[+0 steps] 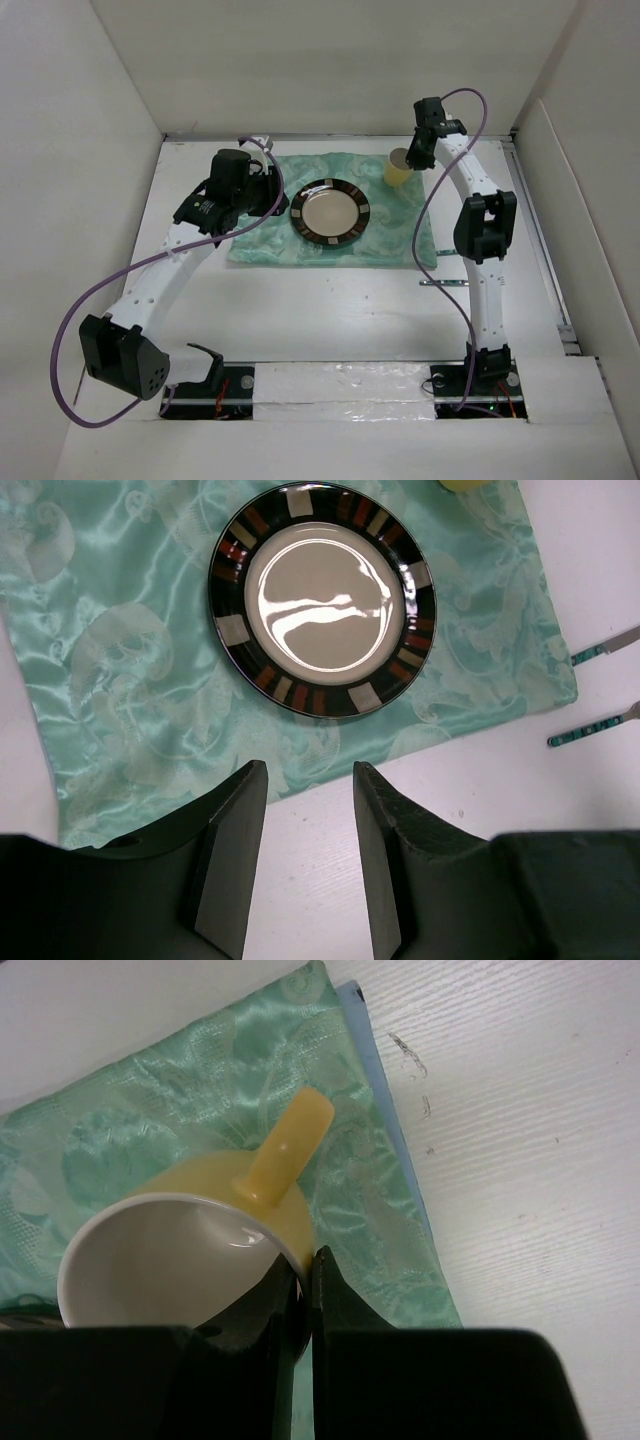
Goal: Set the dinner table for one person
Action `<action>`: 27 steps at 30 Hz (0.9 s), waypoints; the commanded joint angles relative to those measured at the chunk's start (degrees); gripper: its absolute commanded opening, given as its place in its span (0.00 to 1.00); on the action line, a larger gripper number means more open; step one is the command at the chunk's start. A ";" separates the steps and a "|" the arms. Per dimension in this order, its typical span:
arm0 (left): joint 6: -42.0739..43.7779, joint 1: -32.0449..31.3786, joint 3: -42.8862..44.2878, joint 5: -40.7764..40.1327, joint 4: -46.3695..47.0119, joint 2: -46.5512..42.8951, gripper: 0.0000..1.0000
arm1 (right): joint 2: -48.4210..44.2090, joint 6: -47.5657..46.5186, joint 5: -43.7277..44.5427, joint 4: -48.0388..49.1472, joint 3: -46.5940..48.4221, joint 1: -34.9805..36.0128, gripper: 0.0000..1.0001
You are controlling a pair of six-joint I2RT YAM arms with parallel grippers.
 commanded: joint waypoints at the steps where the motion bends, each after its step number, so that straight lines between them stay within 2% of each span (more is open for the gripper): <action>1: 0.29 0.07 -0.36 0.87 1.58 -0.28 0.37 | -2.65 1.17 0.38 3.19 1.62 -0.25 0.00; 2: 0.29 0.07 -0.45 0.87 1.67 -0.19 0.37 | -2.47 1.26 0.12 3.19 1.27 -0.25 0.10; 3: 0.29 0.07 -0.45 0.87 1.67 -0.11 0.37 | -2.47 1.26 0.12 3.28 1.27 -0.25 0.10; 4: 0.29 0.07 -0.45 0.87 1.67 -0.11 0.37 | -2.47 1.61 0.03 3.28 1.35 -0.25 0.18; 6: 0.29 0.07 -0.36 0.87 1.84 -0.19 0.37 | -2.56 2.31 -0.84 3.19 1.79 -0.77 0.27; 10: 0.29 0.07 -0.36 0.87 1.84 -0.11 0.37 | -3.78 2.84 -2.60 3.89 2.06 -1.29 0.40; 15: 1.87 -0.89 1.30 1.05 1.84 -0.02 0.38 | -10.53 3.28 -6.56 6.00 3.20 -3.14 0.50; 18: 4.06 -7.82 3.76 -3.15 2.46 0.59 0.39 | -17.04 3.11 -9.11 9.59 -1.07 -5.33 0.52; 19: 5.99 -10.45 4.47 -6.13 2.72 0.95 0.40 | -22.80 3.10 -10.33 10.91 -3.28 -6.04 0.46; 20: 7.05 -13.09 5.08 -7.12 3.50 1.47 0.41 | -26.17 3.10 -11.04 12.58 -5.57 -6.92 0.33; 21: 7.84 -17.90 6.22 -7.56 3.77 2.78 0.43 | -29.42 3.02 -13.83 15.82 -10.72 -7.97 0.19; 22: 8.81 -20.21 6.67 -7.74 4.47 3.58 0.44 | -36.33 3.19 -16.90 17.41 -13.38 -10.24 0.00; 25: 11.27 -29.35 6.06 -7.92 8.07 7.09 0.51 | -46.12 4.33 -20.09 22.34 -22.07 -14.81 0.00; 27: 12.77 -33.75 6.31 -7.83 10.97 11.46 0.55 | -53.69 5.30 -21.59 23.32 -24.47 -17.20 0.00</action>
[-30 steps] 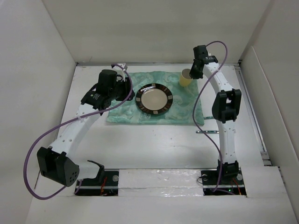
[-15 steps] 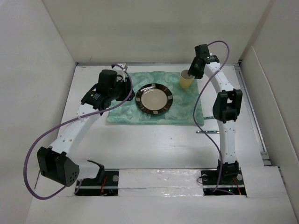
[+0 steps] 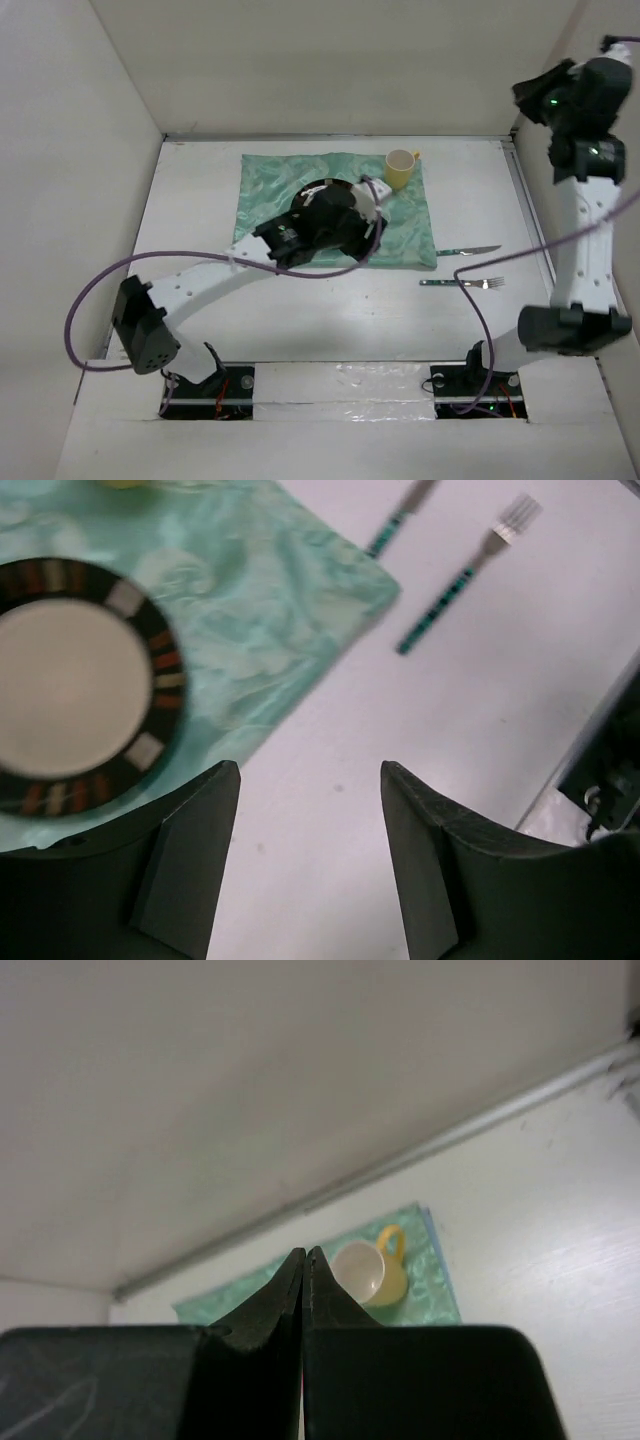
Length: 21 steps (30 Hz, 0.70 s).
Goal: Set the dinner table for one person
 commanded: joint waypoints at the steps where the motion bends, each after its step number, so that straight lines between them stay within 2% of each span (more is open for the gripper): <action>1: 4.44 -8.14 2.18 -0.53 5.23 5.52 0.56 | -9.59 2.43 -6.59 6.58 -4.52 -3.11 0.00; 5: 8.56 -13.35 7.45 3.07 7.44 16.32 0.59 | -18.03 4.29 -9.15 5.70 -6.03 -5.75 0.00; 7: 9.45 -14.58 12.72 3.51 7.26 23.18 0.59 | -19.89 5.95 -10.90 4.91 -6.21 -5.75 0.00; 12: 10.86 -15.91 25.36 4.75 5.41 36.09 0.61 | -23.94 9.47 -14.07 5.35 -11.56 -2.50 0.00; 17: 12.79 -15.91 32.24 6.50 5.15 43.23 0.61 | -27.01 9.30 -13.02 2.45 -13.50 -1.45 0.02; 21: 13.50 -15.91 36.47 8.70 5.77 48.25 0.61 | -26.93 7.28 -11.00 -1.77 -10.95 -1.44 0.02</action>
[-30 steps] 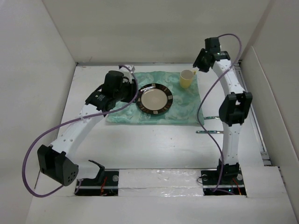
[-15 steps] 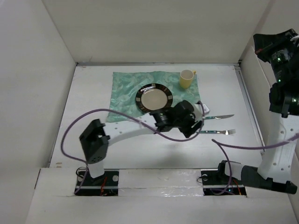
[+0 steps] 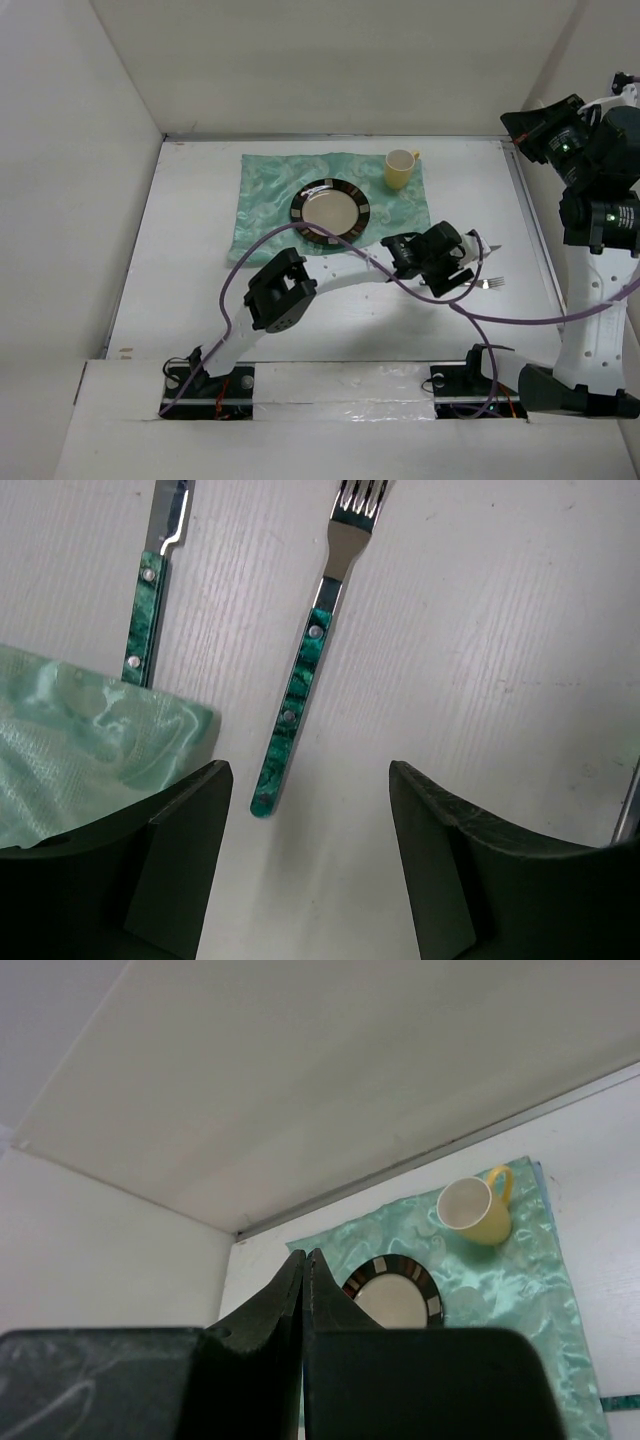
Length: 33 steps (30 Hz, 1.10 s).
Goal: Set the dinner table for one person
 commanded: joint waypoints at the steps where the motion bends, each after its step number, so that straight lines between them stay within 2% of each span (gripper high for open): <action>1: 2.15 -0.06 5.06 3.89 1.57 1.98 0.62 | -1.97 -1.16 0.89 -1.81 3.82 0.65 0.02; 9: 2.16 -0.06 14.46 4.69 1.66 11.64 0.62 | -0.47 -1.16 -1.48 -3.57 6.73 1.70 0.02; 19: 0.84 -0.06 14.91 -0.06 1.39 17.10 0.60 | -1.17 -1.07 -3.06 -3.31 6.03 2.24 0.01; 22: 0.92 -0.06 14.12 0.73 0.87 17.81 0.53 | -1.61 -0.81 -2.80 -2.70 5.06 2.24 0.01; 24: 0.75 -0.06 11.85 1.43 0.69 17.55 0.45 | -1.62 -0.81 -2.19 -2.43 5.06 2.24 0.01; 25: 0.75 -0.06 10.96 1.79 0.86 17.28 0.34 | -1.62 -0.81 -1.75 -2.35 5.06 2.24 0.01; 27: 0.31 -0.06 9.03 2.22 0.69 16.23 0.23 | -1.79 -0.81 -1.22 -1.91 5.06 2.24 0.01; 28: 0.22 -0.06 8.67 2.58 0.52 15.79 0.12 | -1.79 -0.72 -0.78 -1.73 5.06 2.24 0.02; 30: 0.22 -0.58 7.88 2.41 0.08 13.86 0.03 | -1.62 -0.37 -0.52 -0.94 5.23 1.63 0.03; 31: -0.04 -0.59 7.61 2.14 0.08 13.16 0.00 | -1.53 -0.28 -0.43 -0.59 5.41 1.62 0.05; 33: -1.61 -1.12 7.17 2.31 0.43 8.95 0.00 | -1.00 0.16 -0.34 0.72 6.37 1.10 0.06</action>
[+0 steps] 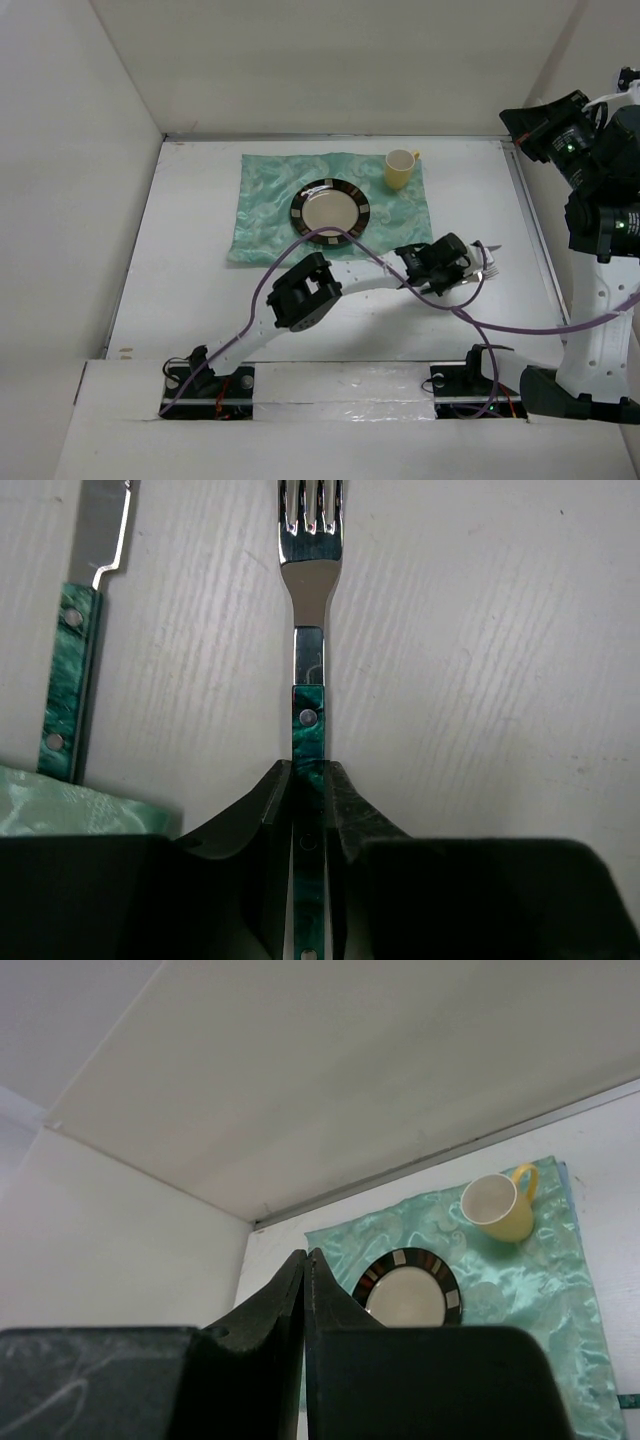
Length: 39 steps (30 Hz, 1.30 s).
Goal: Set the dinner table for one person
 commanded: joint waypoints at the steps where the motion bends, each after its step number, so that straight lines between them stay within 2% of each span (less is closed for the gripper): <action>1: -2.86 -1.03 -2.53 2.40 -5.24 -6.95 0.00 | -0.30 0.72 0.71 4.71 2.05 -0.59 0.07; 6: -6.65 -0.42 -3.32 3.90 -3.65 -21.27 0.00 | 2.94 3.89 -0.60 9.71 8.27 -1.21 0.09; 9: -10.16 1.86 -7.95 1.62 -1.90 -30.23 0.00 | 5.15 4.42 -1.57 11.29 11.01 -1.73 0.13; 10: -11.13 4.31 -9.98 -0.12 -1.46 -32.52 0.00 | 5.41 4.42 -2.01 11.74 11.63 -1.73 0.15; 11: -15.49 7.73 -18.01 -4.32 -0.15 -40.20 0.00 | 5.41 4.33 -2.62 13.74 10.85 -1.73 0.19; 12: -15.53 9.85 -18.09 -4.36 -0.14 -40.28 0.00 | 5.41 4.33 -3.32 13.76 10.14 -1.73 0.19; 13: -17.27 12.05 -21.66 -6.01 1.26 -45.93 0.00 | 5.33 4.51 -4.55 14.72 9.18 -1.73 0.21; 14: -21.29 14.68 -29.00 -7.07 1.88 -48.86 0.00 | 5.67 4.60 -5.78 16.12 8.47 -1.73 0.22; 15: -25.68 23.75 -35.77 -8.47 2.41 -54.29 0.00 | 6.63 4.60 -9.45 16.31 6.64 -1.73 0.26; 16: -25.72 23.84 -35.84 -8.49 2.41 -56.52 0.00 | 6.64 4.60 -9.48 16.31 6.62 -1.04 0.26; 18: -30.37 30.75 -43.82 -7.79 0.76 -60.21 0.00 | 7.26 3.29 -10.10 16.31 4.26 0.46 0.27; 19: -31.34 37.23 -46.10 -6.74 0.48 -62.93 0.00 | 7.00 2.67 -9.32 16.49 1.03 1.42 0.26; 20: -32.05 40.08 -50.48 -5.86 0.48 -63.65 0.00 | 6.56 1.71 -8.61 16.75 -0.57 3.08 0.18; 21: -32.14 42.54 -52.26 -4.63 0.48 -64.44 0.00 | 6.29 0.91 -7.47 16.84 -2.15 3.88 0.00; 23: -31.79 48.42 -55.95 -2.17 0.66 -64.63 0.00 | 6.12 -0.40 -6.85 16.23 -6.18 5.29 0.00; 26: -30.48 50.73 -58.42 -1.63 1.62 -62.08 0.00 | 5.77 -1.90 -5.80 15.96 -11.28 8.81 0.00; 31: -29.16 50.74 -57.99 -2.07 3.11 -54.19 0.00 | 5.24 -4.19 -3.42 14.30 -16.49 13.29 0.00; 39: -28.89 51.79 -54.39 -5.23 4.52 -45.03 0.00 | 1.90 -8.06 2.37 11.83 -27.38 14.61 0.00</action>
